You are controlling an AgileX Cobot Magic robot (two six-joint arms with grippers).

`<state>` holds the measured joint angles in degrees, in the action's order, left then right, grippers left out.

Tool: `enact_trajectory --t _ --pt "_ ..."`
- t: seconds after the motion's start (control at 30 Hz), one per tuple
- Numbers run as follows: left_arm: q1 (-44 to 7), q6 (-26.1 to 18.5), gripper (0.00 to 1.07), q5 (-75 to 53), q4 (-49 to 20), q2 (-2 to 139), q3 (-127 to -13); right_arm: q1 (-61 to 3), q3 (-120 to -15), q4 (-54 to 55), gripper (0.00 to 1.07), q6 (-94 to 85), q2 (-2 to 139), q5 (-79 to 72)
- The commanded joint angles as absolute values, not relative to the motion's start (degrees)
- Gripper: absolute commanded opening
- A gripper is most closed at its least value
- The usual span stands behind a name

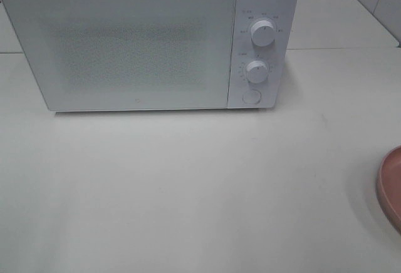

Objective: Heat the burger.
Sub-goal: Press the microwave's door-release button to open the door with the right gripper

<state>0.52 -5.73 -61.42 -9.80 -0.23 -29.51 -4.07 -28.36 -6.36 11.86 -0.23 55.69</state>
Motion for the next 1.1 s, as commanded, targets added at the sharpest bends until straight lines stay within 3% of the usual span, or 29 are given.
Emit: enact_trajectory --t 0.03,0.8,1.1 --pt "0.5 -5.8 0.98 -61.2 -10.4 -1.3 -29.5 -3.8 -28.2 -6.5 0.74 11.7 -1.8 55.3" --pt "0.5 -5.8 0.98 -61.2 -10.4 -1.3 -29.5 -3.8 -29.6 -5.5 0.74 11.7 -1.0 48.5" --pt "0.5 -5.8 0.98 -61.2 -10.4 -1.3 -29.5 -3.8 -29.3 -5.4 0.74 11.7 7.7 42.2"
